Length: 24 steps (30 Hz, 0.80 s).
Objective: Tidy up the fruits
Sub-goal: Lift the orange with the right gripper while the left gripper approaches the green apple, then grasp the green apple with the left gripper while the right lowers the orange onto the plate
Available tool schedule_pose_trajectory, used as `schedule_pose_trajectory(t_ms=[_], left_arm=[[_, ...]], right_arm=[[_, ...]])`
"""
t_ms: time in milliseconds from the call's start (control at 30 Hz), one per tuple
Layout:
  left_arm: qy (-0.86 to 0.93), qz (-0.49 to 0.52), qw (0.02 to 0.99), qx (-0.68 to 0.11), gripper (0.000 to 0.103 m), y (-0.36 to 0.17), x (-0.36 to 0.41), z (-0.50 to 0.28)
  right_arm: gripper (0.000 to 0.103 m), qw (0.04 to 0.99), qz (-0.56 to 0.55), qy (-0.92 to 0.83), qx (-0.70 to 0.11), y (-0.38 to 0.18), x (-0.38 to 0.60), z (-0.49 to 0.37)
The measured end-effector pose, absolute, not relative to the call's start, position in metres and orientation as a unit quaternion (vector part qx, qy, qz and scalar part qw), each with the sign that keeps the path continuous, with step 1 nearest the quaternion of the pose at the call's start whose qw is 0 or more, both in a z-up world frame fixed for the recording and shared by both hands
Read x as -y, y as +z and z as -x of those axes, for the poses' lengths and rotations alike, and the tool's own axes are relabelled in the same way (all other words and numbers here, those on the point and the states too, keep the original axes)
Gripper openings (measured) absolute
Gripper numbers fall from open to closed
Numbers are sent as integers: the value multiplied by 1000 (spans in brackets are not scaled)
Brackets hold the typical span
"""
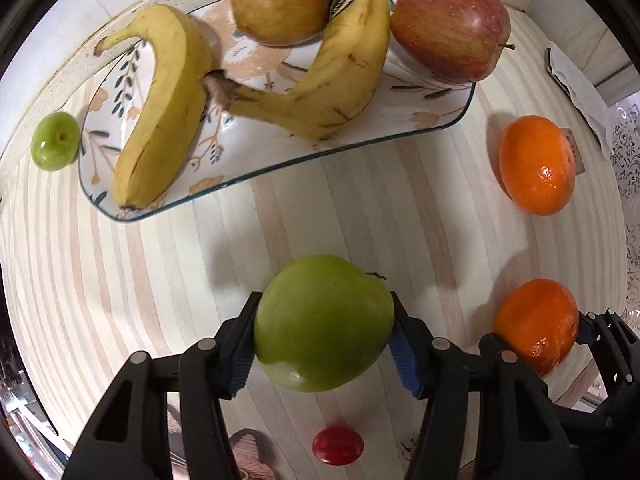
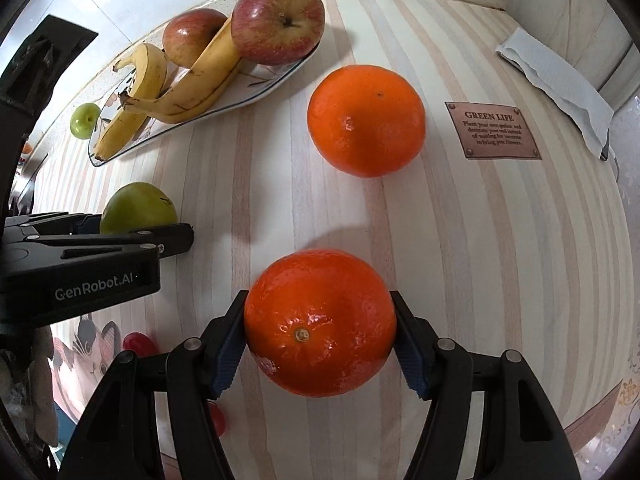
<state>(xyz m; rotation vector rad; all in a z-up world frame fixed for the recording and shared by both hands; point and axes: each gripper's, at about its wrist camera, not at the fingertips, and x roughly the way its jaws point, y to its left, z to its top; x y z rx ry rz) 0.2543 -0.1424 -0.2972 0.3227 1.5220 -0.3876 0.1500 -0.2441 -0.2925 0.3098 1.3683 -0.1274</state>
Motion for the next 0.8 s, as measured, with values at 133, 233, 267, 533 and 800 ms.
schedule_pose_trajectory(t_ms=[133, 233, 267, 533, 800], left_arm=[[-169, -110, 701, -684, 56, -287, 119, -250], [-166, -80, 710, -679, 56, -270, 97, -250], [-167, -69, 714, -677, 56, -262, 89, -252], [-154, 31, 735, -660, 56, -201, 40, -316], [-145, 57, 715, -682, 56, -213, 41, -406]], right_arm=[[68, 764, -145, -52, -627, -289, 244, -152], [68, 768, -156, -42, -620, -281, 242, -159], [68, 770, -162, -38, -617, -276, 242, -161], [68, 799, -199, 14, -568, -219, 222, -222], [68, 812, -187, 12, -553, -210, 191, -308]])
